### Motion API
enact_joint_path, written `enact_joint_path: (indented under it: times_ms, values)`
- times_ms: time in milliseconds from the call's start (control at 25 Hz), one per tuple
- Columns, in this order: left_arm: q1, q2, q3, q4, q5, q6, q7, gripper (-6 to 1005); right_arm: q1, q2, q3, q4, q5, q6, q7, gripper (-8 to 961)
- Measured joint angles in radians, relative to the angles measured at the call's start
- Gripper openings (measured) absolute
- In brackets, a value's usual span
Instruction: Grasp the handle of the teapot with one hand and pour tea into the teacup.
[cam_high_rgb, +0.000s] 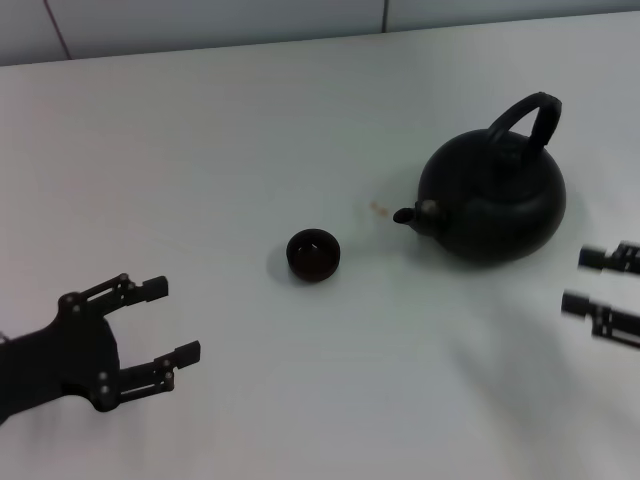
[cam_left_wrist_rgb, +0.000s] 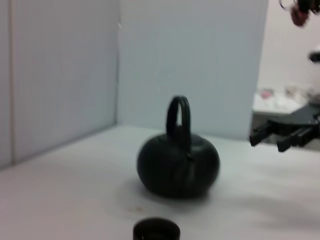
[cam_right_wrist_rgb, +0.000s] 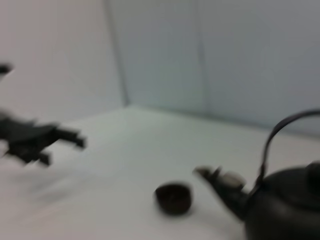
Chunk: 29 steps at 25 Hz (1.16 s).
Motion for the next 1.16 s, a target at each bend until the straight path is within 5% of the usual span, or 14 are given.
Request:
enact_joint_path:
  times_ms: [400,1160]
  values:
    - [-0.126,0.034,0.012,0.069,0.16,0.012,-0.176,802,0.075,0.004,-0.001,-0.104,-0.149,-0.021,0.052,593]
    - [-0.126,0.026,0.014,0.097,0.167,0.013,-0.205,802,0.11,0.017,-0.012,-0.104,-0.154,0.005,0.045,593]
